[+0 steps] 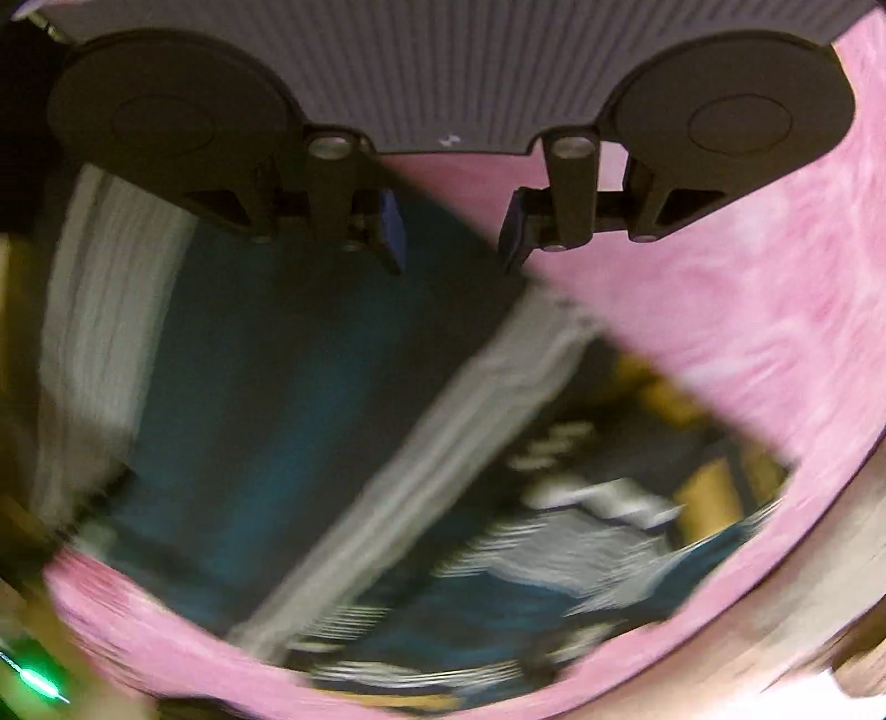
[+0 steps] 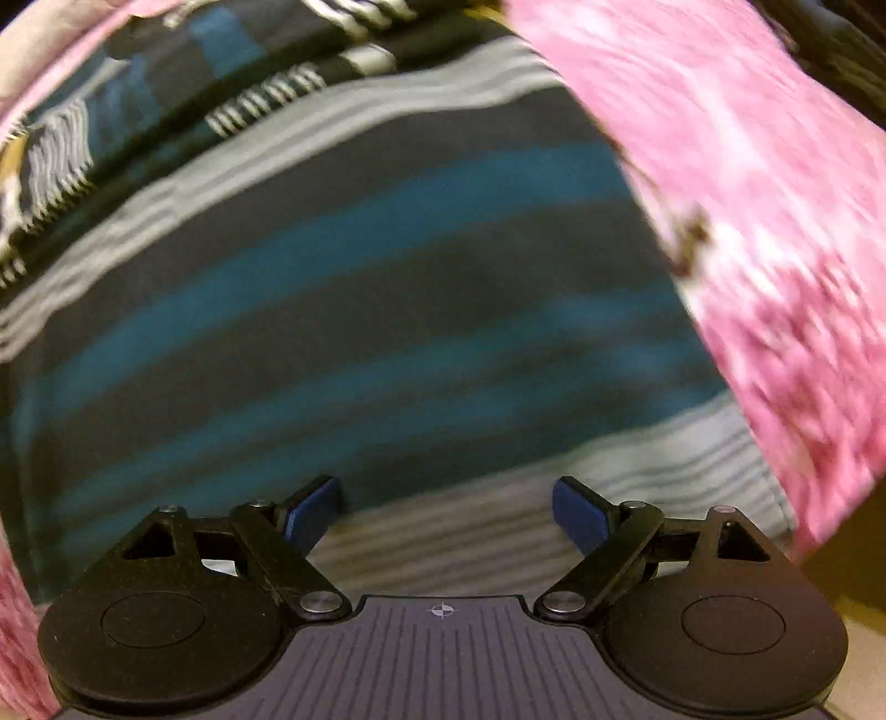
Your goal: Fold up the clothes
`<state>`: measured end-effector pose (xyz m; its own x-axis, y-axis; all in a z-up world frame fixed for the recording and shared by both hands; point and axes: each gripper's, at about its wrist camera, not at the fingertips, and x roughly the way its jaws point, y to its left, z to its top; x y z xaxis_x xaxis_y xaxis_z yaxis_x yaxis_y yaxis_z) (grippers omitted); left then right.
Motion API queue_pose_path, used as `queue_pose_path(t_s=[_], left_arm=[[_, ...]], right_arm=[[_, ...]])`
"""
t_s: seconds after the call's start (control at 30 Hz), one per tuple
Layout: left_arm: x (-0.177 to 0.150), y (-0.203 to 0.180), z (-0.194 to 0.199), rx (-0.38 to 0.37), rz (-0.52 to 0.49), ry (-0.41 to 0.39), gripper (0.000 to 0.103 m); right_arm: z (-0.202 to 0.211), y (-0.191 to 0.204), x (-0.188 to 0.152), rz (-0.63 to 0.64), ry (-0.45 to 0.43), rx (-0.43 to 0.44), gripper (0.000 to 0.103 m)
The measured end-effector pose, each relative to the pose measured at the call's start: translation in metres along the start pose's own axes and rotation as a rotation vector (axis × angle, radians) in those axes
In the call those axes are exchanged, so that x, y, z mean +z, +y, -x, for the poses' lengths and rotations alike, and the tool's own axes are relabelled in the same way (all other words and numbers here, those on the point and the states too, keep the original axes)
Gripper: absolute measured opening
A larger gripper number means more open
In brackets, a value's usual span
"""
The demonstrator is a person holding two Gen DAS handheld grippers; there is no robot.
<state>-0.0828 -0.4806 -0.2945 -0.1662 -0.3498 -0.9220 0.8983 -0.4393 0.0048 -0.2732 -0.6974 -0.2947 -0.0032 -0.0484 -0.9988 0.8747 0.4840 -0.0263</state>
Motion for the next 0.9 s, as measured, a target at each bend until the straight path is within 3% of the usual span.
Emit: queue_pose_path(t_s=[0.17, 0.3, 0.5, 0.67, 0.77, 0.9], left_arm=[[-0.026, -0.071, 0.017, -0.118, -0.283, -0.042, 0.043], [-0.055, -0.117, 0.027, -0.131, -0.421, -0.032, 0.044], [-0.091, -0.177, 0.03, 0.018, -0.554, 0.032, 0.044], [-0.12, -0.204, 0.021, 0.151, -0.712, 0.071, 0.044], [-0.133, -0.216, 0.01, 0.196, -0.827, 0.043, 0.044], [-0.148, -0.224, 0.004, 0.238, -0.987, -0.056, 0.05]], right_arm=[[0.023, -0.02, -0.033, -0.048, -0.059, -0.008, 0.087], [0.03, -0.021, -0.051, 0.04, -0.08, 0.013, 0.087], [0.028, -0.014, -0.06, 0.232, -0.119, 0.087, 0.087], [0.026, -0.012, -0.067, 0.38, -0.153, 0.15, 0.087], [0.03, -0.022, -0.078, 0.4, -0.19, 0.156, 0.087], [0.032, -0.045, -0.098, 0.34, -0.233, 0.134, 0.087]])
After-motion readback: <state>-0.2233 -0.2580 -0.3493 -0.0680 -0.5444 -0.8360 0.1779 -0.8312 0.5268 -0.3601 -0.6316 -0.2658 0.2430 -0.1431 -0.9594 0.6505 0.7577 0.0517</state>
